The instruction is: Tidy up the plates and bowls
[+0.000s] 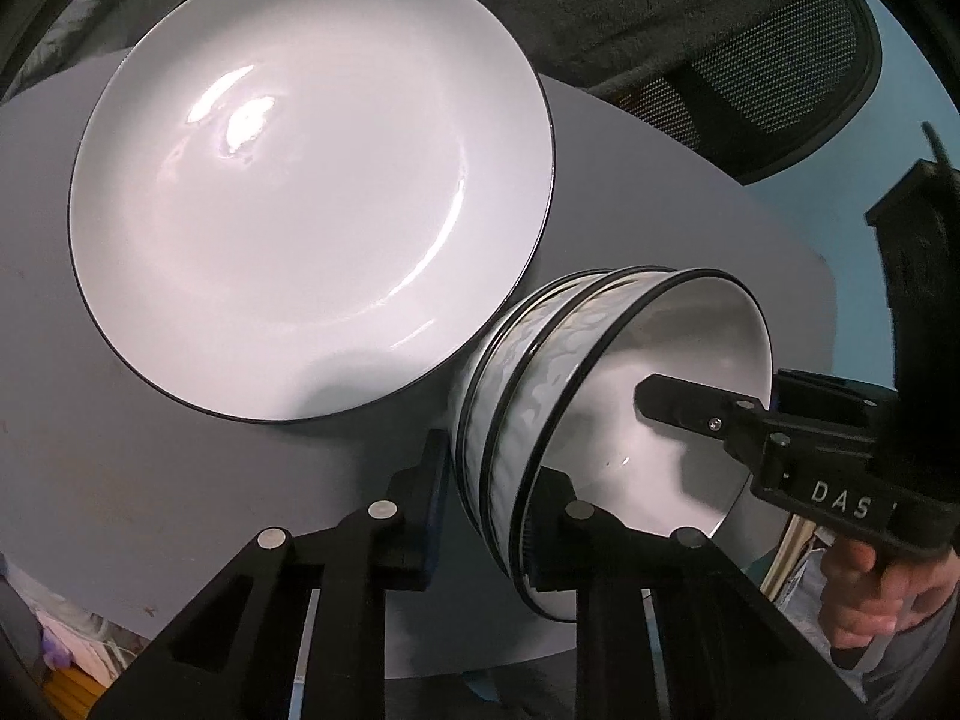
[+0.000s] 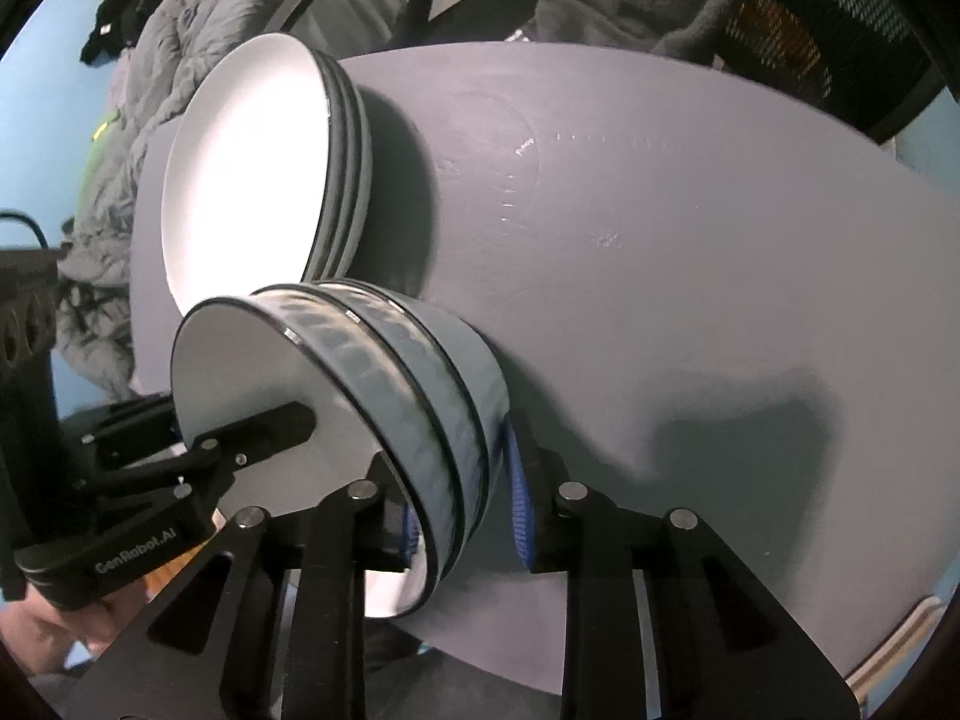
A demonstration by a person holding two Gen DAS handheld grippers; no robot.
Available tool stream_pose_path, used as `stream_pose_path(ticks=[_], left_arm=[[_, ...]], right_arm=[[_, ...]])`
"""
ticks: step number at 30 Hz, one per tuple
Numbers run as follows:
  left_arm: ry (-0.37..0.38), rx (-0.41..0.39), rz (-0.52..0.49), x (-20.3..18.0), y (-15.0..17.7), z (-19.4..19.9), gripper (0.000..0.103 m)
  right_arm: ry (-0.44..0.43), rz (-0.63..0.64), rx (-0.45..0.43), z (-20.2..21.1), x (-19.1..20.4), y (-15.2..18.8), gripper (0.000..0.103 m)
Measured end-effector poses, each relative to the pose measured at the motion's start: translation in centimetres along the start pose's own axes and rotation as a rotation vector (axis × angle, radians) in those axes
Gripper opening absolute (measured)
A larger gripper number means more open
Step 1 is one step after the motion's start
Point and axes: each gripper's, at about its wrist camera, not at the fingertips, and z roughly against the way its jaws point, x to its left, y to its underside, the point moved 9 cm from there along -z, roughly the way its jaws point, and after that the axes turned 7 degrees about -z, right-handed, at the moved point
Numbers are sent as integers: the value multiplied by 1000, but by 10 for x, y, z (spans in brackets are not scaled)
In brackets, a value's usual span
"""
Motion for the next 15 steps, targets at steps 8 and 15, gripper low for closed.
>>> stream_pose_path(ticks=[8, 15], left_arm=[[-20, 31, -53, -8, 16, -3, 18], [-15, 38, -37, -6, 18, -6, 18]], right_arm=[[18, -28, 29, -2, -5, 24, 19], [31, -54, 22, 0, -6, 21, 19]])
